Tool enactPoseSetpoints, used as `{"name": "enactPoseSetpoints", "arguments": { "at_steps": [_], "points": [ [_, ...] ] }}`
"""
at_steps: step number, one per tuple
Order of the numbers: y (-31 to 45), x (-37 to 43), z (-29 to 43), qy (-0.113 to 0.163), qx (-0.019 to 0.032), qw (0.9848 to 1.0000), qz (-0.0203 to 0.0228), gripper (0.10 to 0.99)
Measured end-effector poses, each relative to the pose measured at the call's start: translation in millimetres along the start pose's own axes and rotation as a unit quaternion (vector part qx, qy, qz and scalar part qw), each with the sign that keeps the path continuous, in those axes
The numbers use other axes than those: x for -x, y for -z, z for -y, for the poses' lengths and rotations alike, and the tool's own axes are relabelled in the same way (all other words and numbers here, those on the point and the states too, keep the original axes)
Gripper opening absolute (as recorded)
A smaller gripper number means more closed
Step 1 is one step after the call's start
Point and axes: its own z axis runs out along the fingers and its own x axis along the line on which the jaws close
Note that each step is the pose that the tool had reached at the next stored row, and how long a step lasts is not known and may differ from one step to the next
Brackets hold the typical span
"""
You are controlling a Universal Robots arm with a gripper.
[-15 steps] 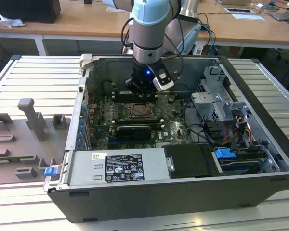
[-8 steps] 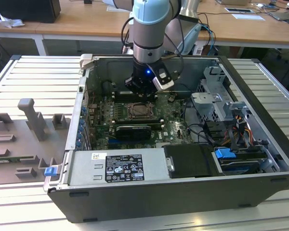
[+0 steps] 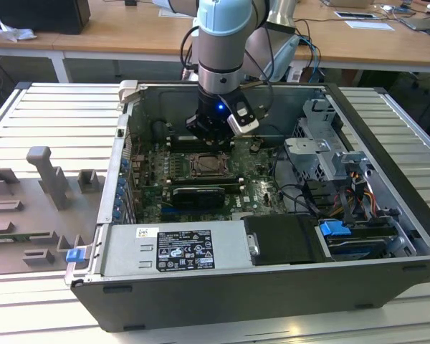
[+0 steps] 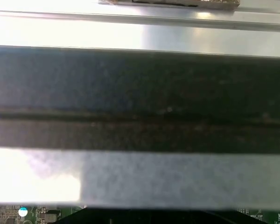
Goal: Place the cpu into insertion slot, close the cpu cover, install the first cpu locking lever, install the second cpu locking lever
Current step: 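Install the first cpu locking lever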
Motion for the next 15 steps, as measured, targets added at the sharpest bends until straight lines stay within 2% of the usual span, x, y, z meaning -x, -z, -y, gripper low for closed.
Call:
{"name": "enactPoseSetpoints", "arguments": {
  "at_steps": [5, 10, 15],
  "points": [
    [-0.2, 0.0, 0.0, 0.000, -0.0007, 1.0000, 0.0001, 0.106],
    [-0.3, 0.0, 0.0, 0.000, -0.0068, 1.0000, -0.0001, 0.106],
    [-0.4, 0.0, 0.0, 0.000, -0.0102, 0.9999, -0.0003, 0.106]
  ]
}}
